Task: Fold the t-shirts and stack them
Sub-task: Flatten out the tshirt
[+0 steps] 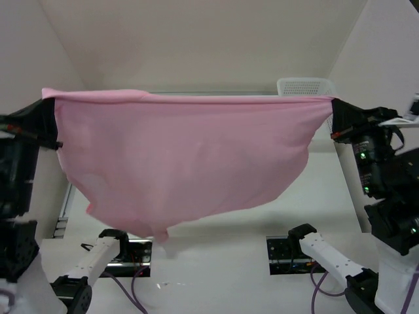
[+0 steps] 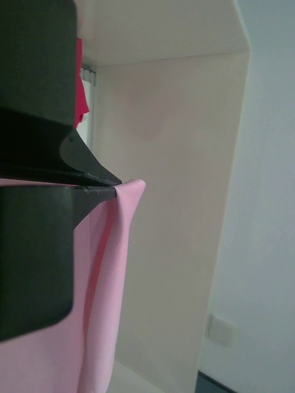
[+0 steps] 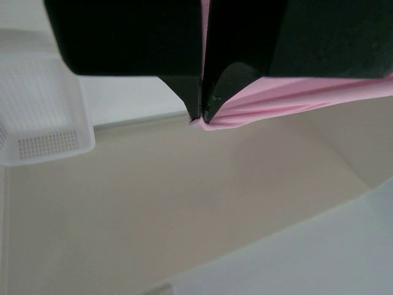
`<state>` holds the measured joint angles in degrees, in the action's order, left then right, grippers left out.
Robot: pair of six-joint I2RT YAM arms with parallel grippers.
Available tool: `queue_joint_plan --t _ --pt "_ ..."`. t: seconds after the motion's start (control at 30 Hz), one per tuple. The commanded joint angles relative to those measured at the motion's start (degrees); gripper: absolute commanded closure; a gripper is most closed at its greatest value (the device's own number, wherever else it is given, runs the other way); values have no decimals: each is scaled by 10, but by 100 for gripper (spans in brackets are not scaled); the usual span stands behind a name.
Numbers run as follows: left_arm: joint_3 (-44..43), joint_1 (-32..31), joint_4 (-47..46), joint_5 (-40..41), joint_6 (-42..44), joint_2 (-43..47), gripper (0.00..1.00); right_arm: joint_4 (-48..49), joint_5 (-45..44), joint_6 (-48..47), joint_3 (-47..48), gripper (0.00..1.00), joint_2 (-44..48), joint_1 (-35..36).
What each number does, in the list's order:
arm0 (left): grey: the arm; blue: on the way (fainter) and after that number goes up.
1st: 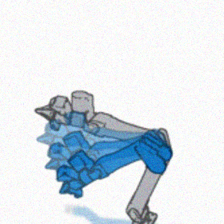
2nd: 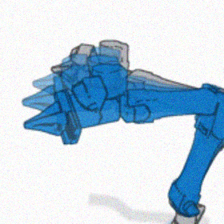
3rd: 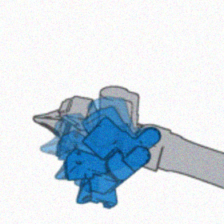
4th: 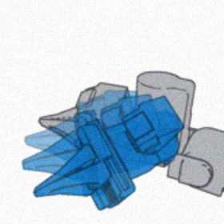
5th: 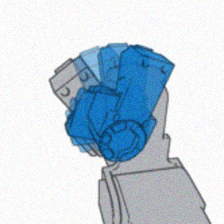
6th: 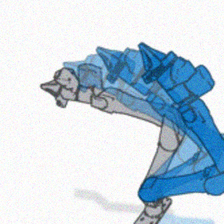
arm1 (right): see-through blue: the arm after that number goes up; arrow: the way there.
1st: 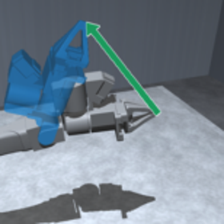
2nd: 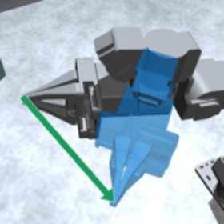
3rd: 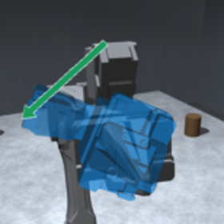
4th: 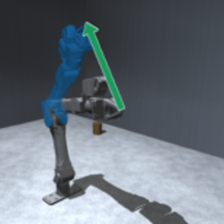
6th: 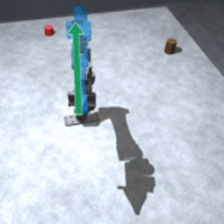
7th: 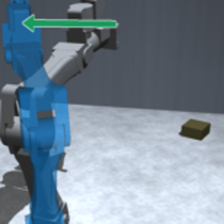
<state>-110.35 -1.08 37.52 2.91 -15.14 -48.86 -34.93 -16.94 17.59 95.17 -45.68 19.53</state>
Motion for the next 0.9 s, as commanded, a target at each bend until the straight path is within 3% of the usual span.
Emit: queue_joint_plan --t 0.0,0.13,0.3,0.4,0.67,0.87 --pt "82 3 -66 76 18 -63 100 42 -53 6 -110 100 -66 -3" --pt "227 3 -123 66 -6 -56 100 114 9 38 -209 100 -104 -3" --pt "380 3 -182 66 -31 -75 100 208 5 55 -345 100 -177 -3" --pt "449 3 -212 66 -40 -101 100 241 8 61 -364 100 -240 -11" --pt "496 5 -265 85 -44 -216 100 297 16 66 -325 100 -407 -14" --pt "447 13 -296 83 -49 -320 100 314 7 66 -255 100 -517 -19"
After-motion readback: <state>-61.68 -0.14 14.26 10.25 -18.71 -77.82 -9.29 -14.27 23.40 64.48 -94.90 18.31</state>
